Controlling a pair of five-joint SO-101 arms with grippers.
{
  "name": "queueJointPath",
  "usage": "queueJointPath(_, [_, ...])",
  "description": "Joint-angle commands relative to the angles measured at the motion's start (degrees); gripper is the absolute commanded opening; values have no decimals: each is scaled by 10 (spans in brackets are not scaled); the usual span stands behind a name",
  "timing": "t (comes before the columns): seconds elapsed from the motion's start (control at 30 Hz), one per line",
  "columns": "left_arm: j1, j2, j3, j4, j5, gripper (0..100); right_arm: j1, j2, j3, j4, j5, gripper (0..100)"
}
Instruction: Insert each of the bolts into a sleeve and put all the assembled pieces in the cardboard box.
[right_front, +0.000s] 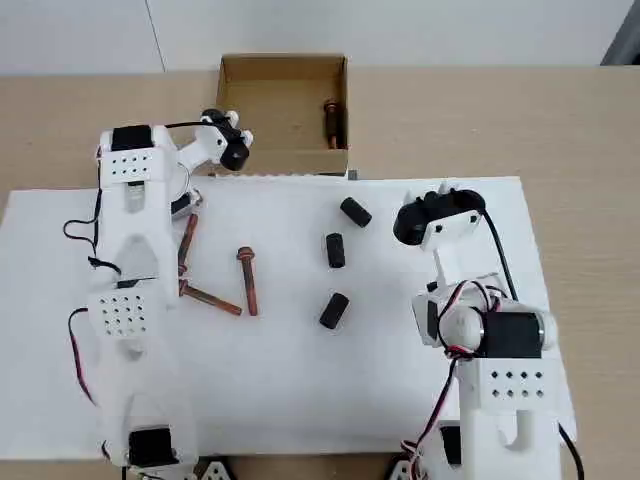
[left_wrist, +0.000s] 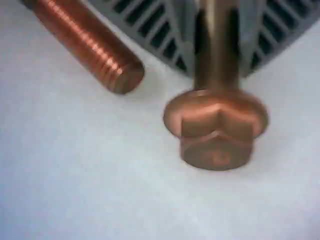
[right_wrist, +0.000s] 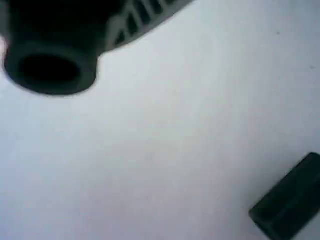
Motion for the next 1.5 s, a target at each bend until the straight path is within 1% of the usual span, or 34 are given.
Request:
queueJointPath(0.0, [3,2,-22,-4,0,5,4,-7,-4,-11,7,7])
queueJointPath(0.13, [5,-2,-29,16,0,5,4,-7,-4,-11,7,7])
queueJointPath(0.27, [9,-1,-107,92,0,5,3,-12,-7,-8,7,7])
queueJointPath(0.47, [9,-23,-168,95,13,5,3,-12,-13,-7,4,6])
queueJointPath(0.6, [11,-87,-152,95,36,5,3,-12,-46,22,3,5])
queueJointPath(0.8, [24,-211,-49,95,42,5,3,-13,-59,65,3,8])
queueJointPath(0.87, [31,-263,-15,94,74,5,3,-13,-59,88,4,8])
queueJointPath(0.97, [50,-331,35,94,152,5,8,-18,-59,93,4,6])
queueJointPath(1.07, [77,-394,73,94,224,5,8,-63,-59,94,4,5])
queueJointPath(1.13, [91,-437,99,94,249,5,8,-106,-59,90,4,5])
queueJointPath(1.27, [117,-526,167,93,268,5,8,-206,-55,90,4,4])
queueJointPath(1.47, [161,-658,258,91,367,5,8,-313,-11,90,4,4])
